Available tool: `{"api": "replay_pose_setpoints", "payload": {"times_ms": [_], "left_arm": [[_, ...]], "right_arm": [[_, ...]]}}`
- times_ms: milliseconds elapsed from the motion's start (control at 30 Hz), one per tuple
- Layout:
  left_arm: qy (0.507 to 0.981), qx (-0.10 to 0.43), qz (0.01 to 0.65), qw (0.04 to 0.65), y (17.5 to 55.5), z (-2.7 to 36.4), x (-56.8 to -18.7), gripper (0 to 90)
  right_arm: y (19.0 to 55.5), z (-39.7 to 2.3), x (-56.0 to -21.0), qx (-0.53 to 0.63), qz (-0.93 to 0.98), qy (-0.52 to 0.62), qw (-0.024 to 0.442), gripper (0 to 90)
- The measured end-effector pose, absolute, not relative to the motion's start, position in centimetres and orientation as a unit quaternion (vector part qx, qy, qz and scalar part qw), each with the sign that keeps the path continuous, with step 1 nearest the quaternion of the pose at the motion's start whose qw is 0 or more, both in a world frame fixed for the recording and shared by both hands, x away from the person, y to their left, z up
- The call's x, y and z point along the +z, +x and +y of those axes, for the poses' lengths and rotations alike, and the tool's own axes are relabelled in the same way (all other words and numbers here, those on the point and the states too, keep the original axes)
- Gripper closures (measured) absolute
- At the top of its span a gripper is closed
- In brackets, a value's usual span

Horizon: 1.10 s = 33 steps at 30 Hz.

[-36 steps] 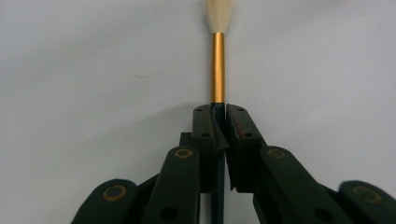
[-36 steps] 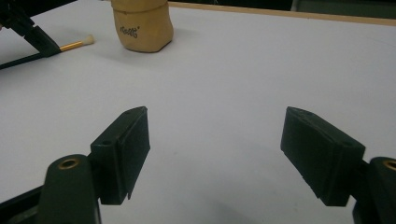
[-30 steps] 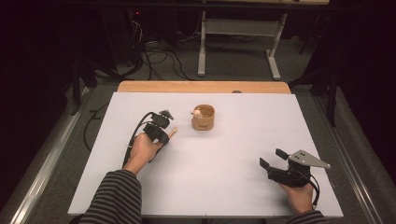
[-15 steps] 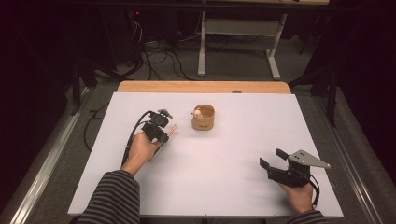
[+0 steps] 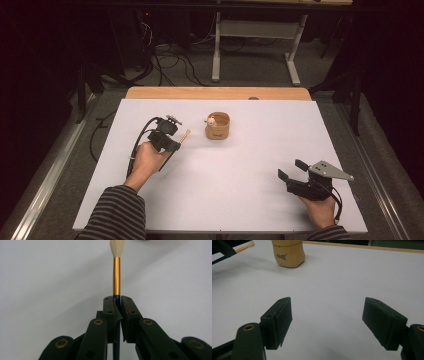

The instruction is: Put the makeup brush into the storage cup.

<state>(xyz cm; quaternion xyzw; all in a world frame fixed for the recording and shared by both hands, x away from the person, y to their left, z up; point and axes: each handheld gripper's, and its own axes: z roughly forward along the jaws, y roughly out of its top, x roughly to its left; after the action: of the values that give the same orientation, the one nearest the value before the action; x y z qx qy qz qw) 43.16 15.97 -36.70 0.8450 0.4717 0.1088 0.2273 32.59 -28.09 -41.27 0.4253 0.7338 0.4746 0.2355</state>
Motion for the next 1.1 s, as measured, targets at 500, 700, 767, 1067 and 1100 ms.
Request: {"api": "replay_pose_setpoints", "payload": {"times_ms": [500,700,767,1067,1100], "left_arm": [[0.832,0.112,0.468,0.277,42.4,16.2,-35.5,83.2],[0.826,0.114,0.465,0.297,42.0,16.3,-35.0,83.2],[0.824,0.115,0.463,0.306,41.8,16.3,-34.8,83.3],[0.820,0.123,0.450,0.331,41.3,16.1,-34.3,83.2],[0.820,0.125,0.448,0.332,41.2,16.0,-34.2,83.3]], "right_arm": [[32.6,-28.1,-41.3,0.473,0.734,0.426,0.236,25.6],[32.6,-28.1,-41.3,0.474,0.734,0.426,0.236,25.6],[32.6,-28.1,-41.3,0.474,0.734,0.425,0.236,25.6],[32.6,-28.1,-41.3,0.473,0.735,0.426,0.234,25.7],[32.6,-28.1,-41.3,0.472,0.737,0.423,0.236,25.7]]}}
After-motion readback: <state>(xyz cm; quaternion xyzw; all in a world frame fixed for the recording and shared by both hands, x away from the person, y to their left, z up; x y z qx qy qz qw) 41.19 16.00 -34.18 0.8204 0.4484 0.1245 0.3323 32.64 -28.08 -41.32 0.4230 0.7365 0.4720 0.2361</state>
